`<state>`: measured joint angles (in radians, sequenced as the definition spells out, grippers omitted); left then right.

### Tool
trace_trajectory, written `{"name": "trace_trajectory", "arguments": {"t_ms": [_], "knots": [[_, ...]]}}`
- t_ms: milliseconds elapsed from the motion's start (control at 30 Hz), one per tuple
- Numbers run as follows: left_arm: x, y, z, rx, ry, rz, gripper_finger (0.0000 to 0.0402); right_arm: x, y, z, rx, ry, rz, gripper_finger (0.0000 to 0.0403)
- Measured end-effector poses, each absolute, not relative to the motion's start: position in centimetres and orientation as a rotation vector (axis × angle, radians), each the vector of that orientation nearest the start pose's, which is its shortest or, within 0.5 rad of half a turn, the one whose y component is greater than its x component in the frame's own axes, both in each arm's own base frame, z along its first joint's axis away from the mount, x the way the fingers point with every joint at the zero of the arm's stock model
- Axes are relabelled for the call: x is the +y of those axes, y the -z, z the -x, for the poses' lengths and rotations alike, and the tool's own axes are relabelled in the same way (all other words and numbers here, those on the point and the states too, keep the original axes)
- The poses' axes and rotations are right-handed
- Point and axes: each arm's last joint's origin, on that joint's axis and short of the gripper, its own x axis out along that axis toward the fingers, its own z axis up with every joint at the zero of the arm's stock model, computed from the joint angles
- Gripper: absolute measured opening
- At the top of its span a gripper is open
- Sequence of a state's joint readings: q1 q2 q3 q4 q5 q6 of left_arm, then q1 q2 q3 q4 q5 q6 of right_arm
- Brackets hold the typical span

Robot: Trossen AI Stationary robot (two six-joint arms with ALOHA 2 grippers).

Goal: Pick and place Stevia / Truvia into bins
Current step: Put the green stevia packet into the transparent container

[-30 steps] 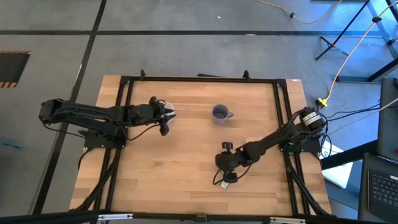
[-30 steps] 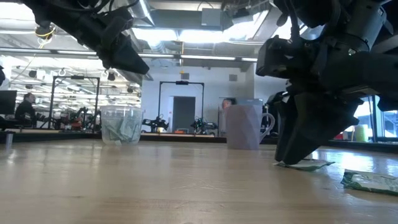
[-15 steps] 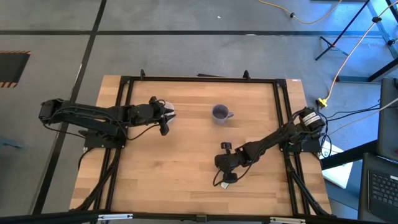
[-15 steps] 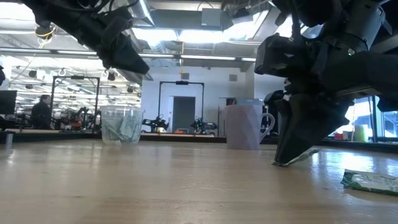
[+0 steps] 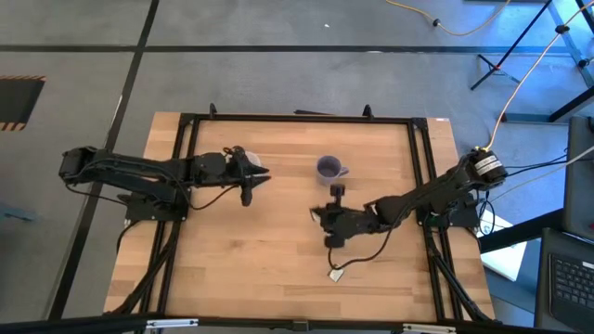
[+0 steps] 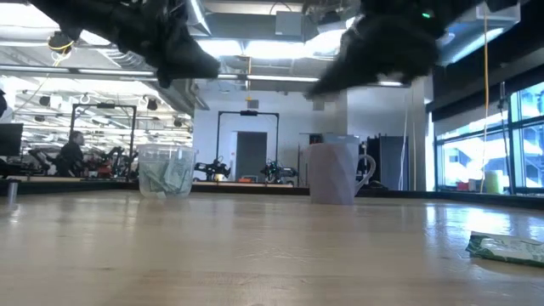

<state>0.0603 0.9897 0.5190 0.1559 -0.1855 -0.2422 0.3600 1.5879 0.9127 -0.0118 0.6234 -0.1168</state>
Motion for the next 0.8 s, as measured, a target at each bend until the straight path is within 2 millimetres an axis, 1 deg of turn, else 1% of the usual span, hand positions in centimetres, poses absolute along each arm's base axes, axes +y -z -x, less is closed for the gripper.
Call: {"name": "trace_trajectory", "arguments": {"t_ms": [100, 200, 333, 433, 533, 700, 800], "knots": [[1.6, -23.2, -22.0, 0.278, -0.228, 0.225, 0.0112, 9.1, -21.7, -31.8, 0.500, 0.339, 0.515, 0.0002], [1.3, -22.4, -23.2, 0.277, -0.205, 0.216, 0.0123, 8.1, -22.6, -32.7, 0.428, 0.376, 0.562, 0.0002], [1.1, -21.3, -24.9, 0.241, -0.189, 0.234, 0.0139, 6.7, -23.5, -33.3, 0.360, 0.433, 0.540, 0.0002], [1.1, -20.9, -25.8, 0.193, -0.189, 0.292, 0.0151, 5.8, -23.5, -33.5, 0.363, 0.460, 0.532, 0.0003], [1.1, -20.7, -26.3, 0.158, -0.185, 0.301, 0.0160, 5.1, -23.5, -33.6, 0.361, 0.463, 0.522, 0.0003], [1.1, -20.9, -26.7, 0.087, -0.177, 0.357, 0.0169, 4.8, -23.5, -33.8, 0.353, 0.423, 0.513, 0.0002], [1.2, -21.2, -26.8, 0.050, -0.176, 0.422, 0.0171, 4.8, -23.5, -33.8, 0.352, 0.423, 0.512, 0.0002]]}}
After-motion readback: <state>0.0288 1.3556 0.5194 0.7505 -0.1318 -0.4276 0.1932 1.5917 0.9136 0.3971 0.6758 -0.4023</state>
